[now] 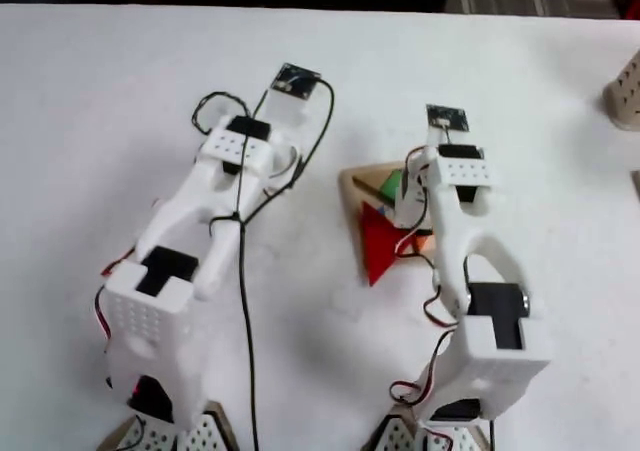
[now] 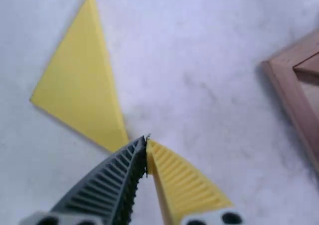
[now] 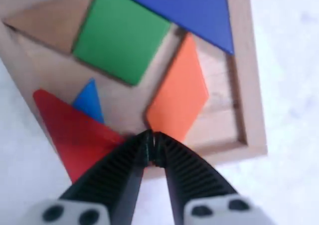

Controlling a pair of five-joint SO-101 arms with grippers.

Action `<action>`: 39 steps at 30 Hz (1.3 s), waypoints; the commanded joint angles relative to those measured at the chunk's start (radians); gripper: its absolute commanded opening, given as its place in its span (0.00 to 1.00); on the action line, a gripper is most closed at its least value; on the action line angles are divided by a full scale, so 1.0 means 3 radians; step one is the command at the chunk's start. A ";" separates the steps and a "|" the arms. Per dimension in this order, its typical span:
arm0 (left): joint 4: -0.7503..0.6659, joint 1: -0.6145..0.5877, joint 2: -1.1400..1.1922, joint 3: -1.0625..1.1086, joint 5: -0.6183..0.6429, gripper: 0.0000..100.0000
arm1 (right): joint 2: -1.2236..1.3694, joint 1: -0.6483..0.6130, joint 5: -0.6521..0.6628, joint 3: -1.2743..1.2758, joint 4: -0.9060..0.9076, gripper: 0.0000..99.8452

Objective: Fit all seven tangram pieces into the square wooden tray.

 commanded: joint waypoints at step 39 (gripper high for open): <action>0.0046 0.0028 -0.0033 -0.0179 0.0010 0.03 | -0.0514 0.0269 0.0041 0.0609 -0.0580 0.02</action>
